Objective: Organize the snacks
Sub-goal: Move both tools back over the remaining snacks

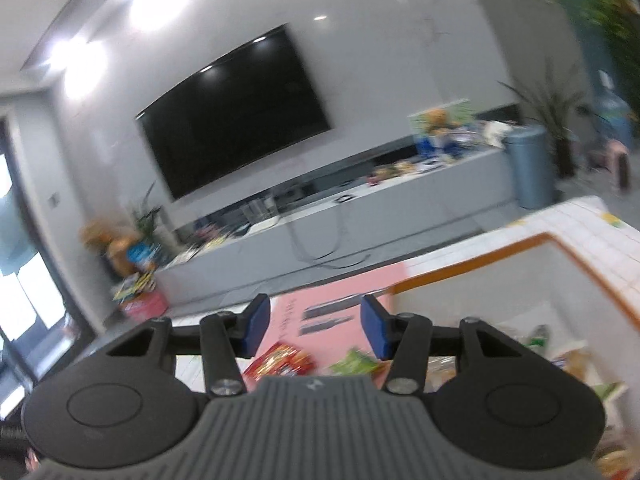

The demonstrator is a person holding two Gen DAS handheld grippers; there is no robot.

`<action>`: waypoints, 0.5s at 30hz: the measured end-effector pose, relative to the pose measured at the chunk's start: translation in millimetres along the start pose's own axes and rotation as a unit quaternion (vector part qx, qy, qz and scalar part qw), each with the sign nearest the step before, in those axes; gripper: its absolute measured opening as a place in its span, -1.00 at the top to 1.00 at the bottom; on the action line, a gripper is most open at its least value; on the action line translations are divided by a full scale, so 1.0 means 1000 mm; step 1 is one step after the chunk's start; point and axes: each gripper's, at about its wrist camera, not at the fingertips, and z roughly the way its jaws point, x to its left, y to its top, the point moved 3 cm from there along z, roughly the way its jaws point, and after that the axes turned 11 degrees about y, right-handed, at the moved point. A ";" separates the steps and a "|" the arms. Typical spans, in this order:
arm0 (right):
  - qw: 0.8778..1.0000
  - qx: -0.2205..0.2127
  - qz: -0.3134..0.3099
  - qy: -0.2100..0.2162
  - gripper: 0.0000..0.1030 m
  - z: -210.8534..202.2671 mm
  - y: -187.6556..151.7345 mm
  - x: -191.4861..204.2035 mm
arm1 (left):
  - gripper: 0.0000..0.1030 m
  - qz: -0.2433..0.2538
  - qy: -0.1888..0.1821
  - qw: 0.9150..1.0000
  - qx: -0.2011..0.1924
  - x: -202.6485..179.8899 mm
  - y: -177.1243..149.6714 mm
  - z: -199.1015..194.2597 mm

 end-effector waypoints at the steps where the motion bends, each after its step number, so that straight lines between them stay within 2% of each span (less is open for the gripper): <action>1: 1.000 0.012 -0.014 0.000 0.02 0.007 -0.007 0.009 | -0.32 -0.002 0.003 1.000 -0.002 0.005 -0.002 0.002; 8: 0.995 0.076 -0.057 -0.007 -0.01 0.039 -0.047 0.034 | -0.32 -0.003 0.025 1.000 -0.005 0.023 -0.015 0.024; 15: 0.989 0.113 -0.091 -0.036 -0.08 0.062 -0.073 0.039 | -0.32 -0.008 0.000 0.999 -0.041 0.035 -0.007 0.043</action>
